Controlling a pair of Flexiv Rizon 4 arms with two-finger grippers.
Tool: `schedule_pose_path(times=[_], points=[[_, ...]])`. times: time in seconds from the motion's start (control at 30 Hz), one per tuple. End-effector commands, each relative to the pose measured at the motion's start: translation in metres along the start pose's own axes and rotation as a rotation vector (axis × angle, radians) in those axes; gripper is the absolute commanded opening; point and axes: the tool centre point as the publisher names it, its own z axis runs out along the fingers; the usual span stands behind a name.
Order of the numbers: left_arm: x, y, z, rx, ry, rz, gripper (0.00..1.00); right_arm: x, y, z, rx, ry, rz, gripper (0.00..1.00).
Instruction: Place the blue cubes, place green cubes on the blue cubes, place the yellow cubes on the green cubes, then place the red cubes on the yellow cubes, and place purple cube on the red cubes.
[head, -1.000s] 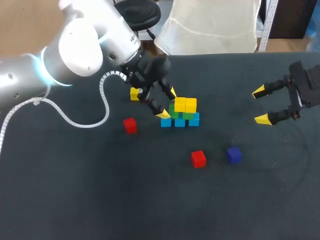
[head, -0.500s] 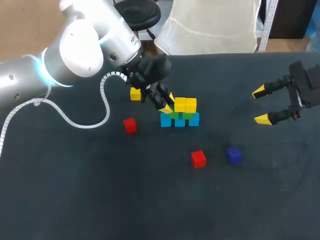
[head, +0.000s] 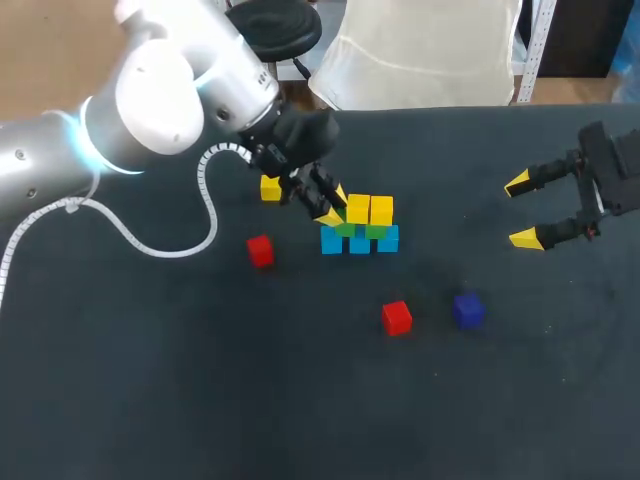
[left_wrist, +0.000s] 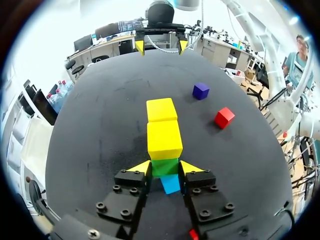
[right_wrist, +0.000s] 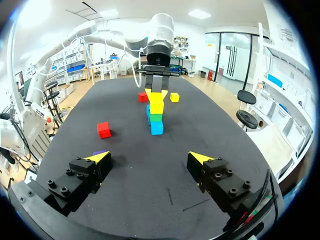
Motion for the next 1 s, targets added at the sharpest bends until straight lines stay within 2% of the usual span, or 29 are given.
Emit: schedule_pose_path(times=[0.03,0.07,0.13,0.17,0.2,0.23,0.43,0.63,0.67,0.7,0.73,0.8,1.0], points=[[0.001,-0.002,0.000,-0.005,-0.001,0.002,0.31,0.001,-0.001,0.001,-0.002,-0.002,-0.001,1.00],[0.002,-0.002,0.000,-0.005,-0.001,0.003,0.32,0.001,-0.001,0.001,-0.002,-0.002,-0.001,1.00],[0.002,-0.002,0.000,-0.004,0.000,0.005,0.42,0.001,-0.001,0.001,-0.002,-0.002,-0.001,1.00],[0.002,-0.002,0.000,-0.003,0.000,0.006,0.63,0.001,-0.001,0.001,-0.002,-0.002,-0.001,1.00],[0.002,-0.002,0.000,-0.002,0.000,0.007,0.92,0.001,-0.001,0.001,-0.002,-0.002,-0.001,1.00],[0.002,-0.002,0.000,-0.001,0.000,0.008,1.00,0.001,-0.001,0.001,-0.002,-0.002,-0.001,1.00],[0.003,-0.002,-0.002,-0.007,-0.014,-0.004,1.00,0.001,-0.001,0.001,-0.002,-0.002,-0.001,1.00],[0.008,-0.003,-0.018,-0.047,-0.016,-0.028,1.00,0.001,-0.001,0.001,-0.002,-0.002,-0.001,1.00],[0.009,-0.003,-0.022,-0.058,-0.015,-0.031,0.82,0.001,-0.001,0.001,-0.002,-0.002,-0.001,1.00],[0.009,-0.003,-0.025,-0.064,-0.015,-0.035,0.53,0.001,-0.001,0.001,-0.002,-0.002,-0.001,1.00],[0.010,-0.003,-0.028,-0.071,-0.018,-0.037,0.39,0.001,-0.001,0.001,-0.002,-0.002,-0.001,1.00],[0.009,-0.002,-0.034,-0.080,-0.015,-0.036,0.00,0.001,-0.001,0.001,-0.002,-0.002,-0.001,1.00],[0.002,0.000,-0.040,-0.097,-0.010,-0.023,0.00,0.001,-0.001,0.001,-0.002,-0.002,-0.001,1.00]])
